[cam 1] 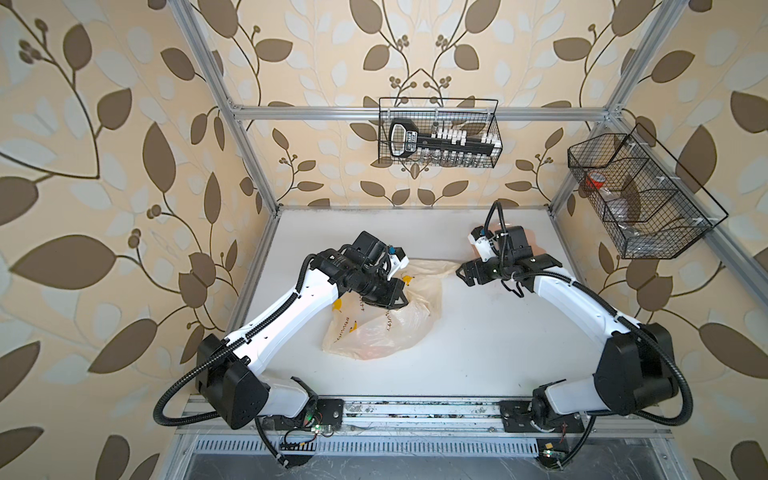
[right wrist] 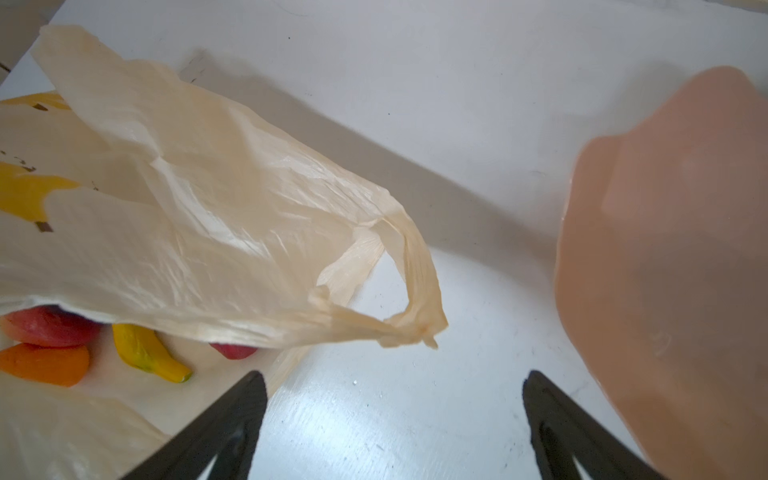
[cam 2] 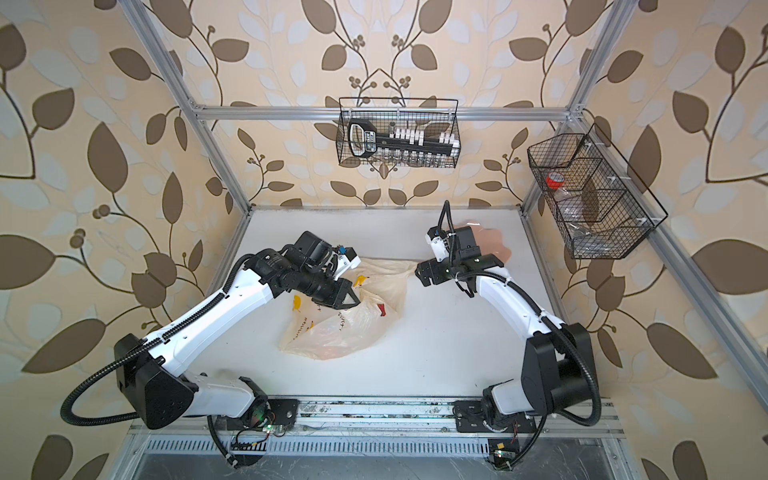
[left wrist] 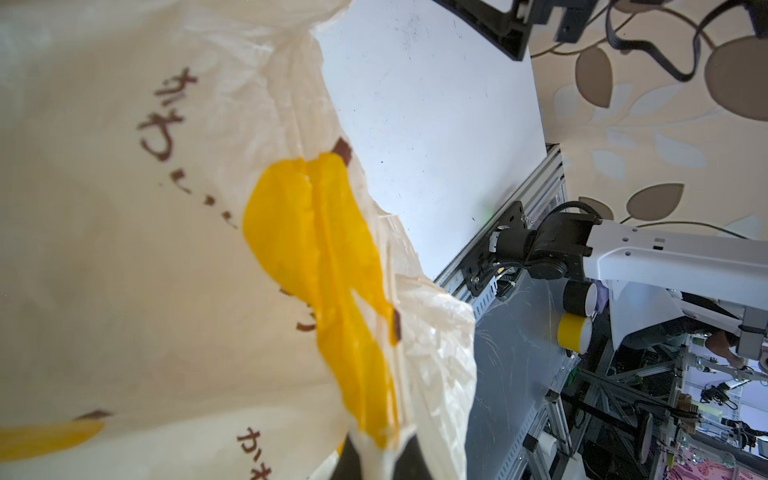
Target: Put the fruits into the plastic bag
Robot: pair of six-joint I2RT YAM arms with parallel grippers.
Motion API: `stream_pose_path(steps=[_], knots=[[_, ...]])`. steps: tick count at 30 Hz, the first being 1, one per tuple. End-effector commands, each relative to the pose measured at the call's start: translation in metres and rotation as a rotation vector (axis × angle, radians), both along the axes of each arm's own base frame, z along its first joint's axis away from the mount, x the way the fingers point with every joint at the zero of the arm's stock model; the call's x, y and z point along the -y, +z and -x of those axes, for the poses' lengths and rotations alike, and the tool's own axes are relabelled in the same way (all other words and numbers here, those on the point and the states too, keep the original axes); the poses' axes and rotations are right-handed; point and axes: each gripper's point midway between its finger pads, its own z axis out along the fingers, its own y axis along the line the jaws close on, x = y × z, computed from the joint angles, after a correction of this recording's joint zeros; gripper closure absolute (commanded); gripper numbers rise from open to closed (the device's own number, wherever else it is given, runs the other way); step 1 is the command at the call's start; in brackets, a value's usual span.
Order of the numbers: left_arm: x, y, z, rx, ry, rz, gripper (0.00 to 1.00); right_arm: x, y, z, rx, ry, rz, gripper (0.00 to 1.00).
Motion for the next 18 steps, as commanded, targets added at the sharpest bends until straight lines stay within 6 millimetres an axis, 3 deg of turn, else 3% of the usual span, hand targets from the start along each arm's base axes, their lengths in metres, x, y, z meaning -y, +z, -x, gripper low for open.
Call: stream_pose_path(steps=[1, 6, 12, 13, 16, 18], knots=[[-0.002, 0.019, 0.007, 0.056, -0.03, 0.03, 1.0, -0.021, 0.014, -0.005, 0.074, 0.187, -0.006, 0.04], [-0.004, 0.018, 0.006, 0.061, -0.02, 0.019, 1.0, -0.025, 0.009, -0.005, 0.058, 0.235, -0.001, 0.04], [-0.008, 0.014, 0.003, 0.073, -0.002, -0.009, 1.0, -0.026, -0.01, -0.015, 0.018, 0.248, 0.03, 0.08], [-0.01, 0.012, 0.002, 0.075, 0.007, -0.026, 1.0, -0.028, -0.012, -0.018, 0.014, 0.247, 0.027, 0.12], [-0.014, 0.01, 0.0, 0.079, 0.023, -0.054, 1.0, -0.036, -0.023, -0.02, -0.023, 0.254, 0.019, 0.4], [-0.015, 0.014, -0.001, 0.084, 0.033, -0.053, 0.93, -0.046, -0.016, -0.024, -0.006, 0.268, 0.018, 0.56]])
